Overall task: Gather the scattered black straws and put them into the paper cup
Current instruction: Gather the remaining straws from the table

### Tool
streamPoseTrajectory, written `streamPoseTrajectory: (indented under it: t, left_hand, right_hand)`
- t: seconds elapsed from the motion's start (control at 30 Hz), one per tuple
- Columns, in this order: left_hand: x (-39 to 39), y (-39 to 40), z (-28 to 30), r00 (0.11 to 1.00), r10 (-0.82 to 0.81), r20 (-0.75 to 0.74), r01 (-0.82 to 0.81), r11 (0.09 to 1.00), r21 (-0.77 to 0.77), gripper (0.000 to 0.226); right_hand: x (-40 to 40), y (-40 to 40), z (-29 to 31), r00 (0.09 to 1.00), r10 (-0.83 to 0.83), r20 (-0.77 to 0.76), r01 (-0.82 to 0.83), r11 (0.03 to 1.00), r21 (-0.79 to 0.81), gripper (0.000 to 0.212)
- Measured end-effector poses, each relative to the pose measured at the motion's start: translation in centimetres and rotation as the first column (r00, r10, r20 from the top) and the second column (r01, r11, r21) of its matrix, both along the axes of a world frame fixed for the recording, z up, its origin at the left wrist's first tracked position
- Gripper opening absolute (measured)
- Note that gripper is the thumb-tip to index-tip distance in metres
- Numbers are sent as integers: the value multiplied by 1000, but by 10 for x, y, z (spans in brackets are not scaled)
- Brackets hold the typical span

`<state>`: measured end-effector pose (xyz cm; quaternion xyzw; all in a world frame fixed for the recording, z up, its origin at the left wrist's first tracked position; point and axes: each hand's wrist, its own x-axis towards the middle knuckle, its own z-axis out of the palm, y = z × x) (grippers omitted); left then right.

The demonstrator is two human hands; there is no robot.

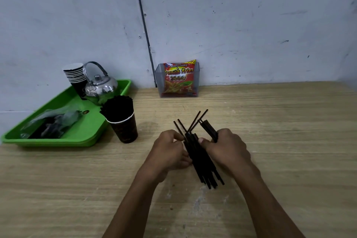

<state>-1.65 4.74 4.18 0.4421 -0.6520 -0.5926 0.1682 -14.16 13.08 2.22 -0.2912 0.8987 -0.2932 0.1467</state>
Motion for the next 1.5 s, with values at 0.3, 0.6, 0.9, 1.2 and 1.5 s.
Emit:
streamPoseTrajectory:
  t: [0.3,0.6,0.9,1.2,1.5]
  left_hand:
    - [28,-33,-16,972,154,-180,-157,988,-2,17]
    - [35,-34,-24,959,131,-249,-152,986,-66,11]
    - [37,-34,-29,958,131,-253,-162,981,-107,16]
    - [38,-34,-31,961,117,-250,-157,977,-147,16]
    - [36,-33,-32,957,128,-260,-172,973,-156,16]
  right_hand:
    - [44,-7,12,974,122,-193,-82,976,202,73]
    - [55,-11,15,955,97,-279,-47,982,181,33]
    - [44,-8,16,979,98,-179,-58,975,215,27]
    - [14,-4,12,994,77,76,-81,995,55,25]
    - [-12,3,14,932,81,353,112,863,-492,14]
